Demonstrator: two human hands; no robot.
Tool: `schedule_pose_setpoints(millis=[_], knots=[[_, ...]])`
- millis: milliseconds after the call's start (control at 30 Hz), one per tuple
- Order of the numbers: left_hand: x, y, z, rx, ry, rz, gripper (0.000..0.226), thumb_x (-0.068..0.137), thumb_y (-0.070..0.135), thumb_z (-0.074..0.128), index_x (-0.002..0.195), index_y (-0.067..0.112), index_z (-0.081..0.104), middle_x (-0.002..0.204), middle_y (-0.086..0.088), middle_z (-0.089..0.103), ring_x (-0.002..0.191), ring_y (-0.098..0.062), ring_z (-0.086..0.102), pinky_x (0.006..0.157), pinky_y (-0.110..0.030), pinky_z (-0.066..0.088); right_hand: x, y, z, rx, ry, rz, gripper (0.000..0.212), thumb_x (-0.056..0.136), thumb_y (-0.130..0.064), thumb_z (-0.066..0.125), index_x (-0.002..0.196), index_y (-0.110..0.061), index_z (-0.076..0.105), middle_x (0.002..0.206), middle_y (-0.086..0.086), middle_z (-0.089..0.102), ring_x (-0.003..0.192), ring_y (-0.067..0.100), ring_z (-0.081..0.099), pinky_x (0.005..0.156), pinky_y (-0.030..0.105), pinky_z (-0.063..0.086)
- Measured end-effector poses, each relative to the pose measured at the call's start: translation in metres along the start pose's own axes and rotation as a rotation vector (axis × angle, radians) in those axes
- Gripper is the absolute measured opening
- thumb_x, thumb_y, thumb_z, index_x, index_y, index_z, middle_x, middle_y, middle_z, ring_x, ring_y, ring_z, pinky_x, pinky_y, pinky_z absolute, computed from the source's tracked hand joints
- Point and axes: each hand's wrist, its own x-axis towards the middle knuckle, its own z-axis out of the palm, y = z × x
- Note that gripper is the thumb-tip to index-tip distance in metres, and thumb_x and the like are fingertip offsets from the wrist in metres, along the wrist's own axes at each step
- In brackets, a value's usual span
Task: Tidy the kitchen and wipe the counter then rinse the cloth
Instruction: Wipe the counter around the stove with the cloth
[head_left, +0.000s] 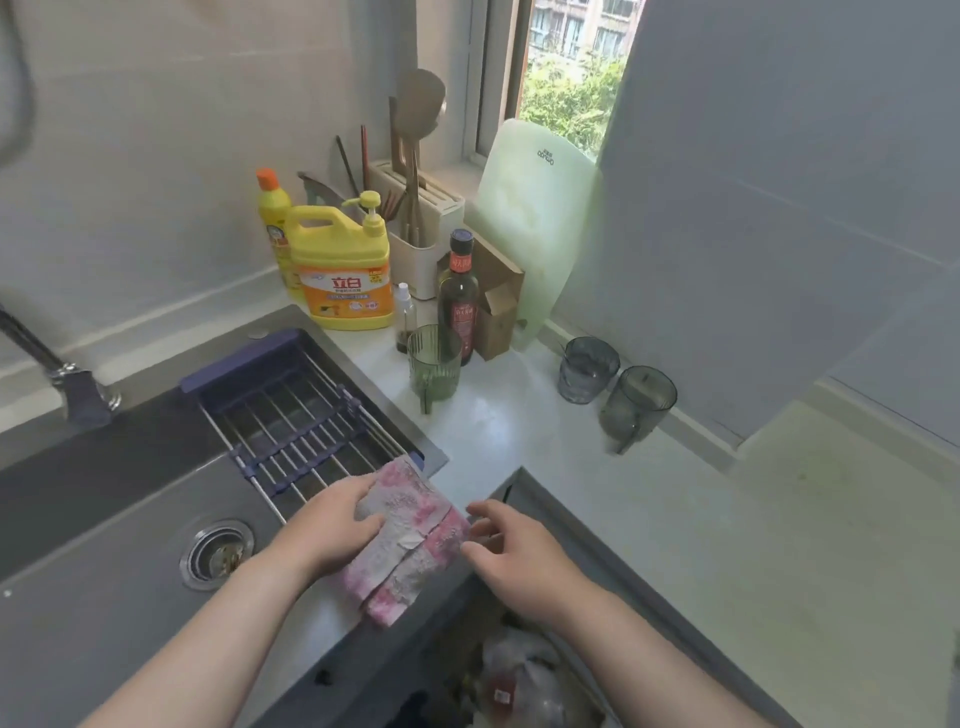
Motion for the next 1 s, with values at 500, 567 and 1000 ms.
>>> schedule_pose_setpoints(millis=[500, 567, 1000], knots=[[0.063, -0.024, 0.007, -0.073, -0.058, 0.038, 0.021, 0.078, 0.026, 0.062, 0.066, 0.014, 0.051, 0.071, -0.005, 0.056, 0.074, -0.021, 0.056, 0.065, -0.034, 0.041, 0.028, -0.010, 0.025, 0.105, 0.121, 0.149, 0.045, 0.093, -0.041, 0.056, 0.137, -0.036, 0.048, 0.117, -0.017, 0.059, 0.105, -0.001, 0.057, 0.089, 0.019, 0.049], [0.053, -0.019, -0.005, -0.247, -0.115, 0.103, 0.023, 0.068, 0.035, 0.061, 0.074, 0.013, 0.057, 0.075, -0.001, 0.060, 0.075, -0.018, 0.057, 0.072, -0.036, 0.045, 0.026, -0.015, 0.024, 0.139, 0.139, 0.154, 0.043, 0.093, -0.040, 0.056, 0.135, -0.036, 0.050, 0.115, -0.018, 0.059, 0.103, -0.002, 0.057, 0.090, 0.020, 0.050], [-0.016, 0.025, -0.049, -1.577, -1.087, 0.272, 0.052, 0.091, 0.000, 0.060, 0.139, -0.005, 0.040, 0.131, -0.031, 0.053, 0.120, -0.045, 0.054, 0.103, -0.052, 0.043, -0.018, -0.026, 0.015, 0.777, -0.170, -0.015, 0.067, 0.075, -0.055, 0.075, 0.129, -0.018, 0.062, 0.132, 0.007, 0.063, 0.128, 0.028, 0.055, 0.113, 0.050, 0.036]])
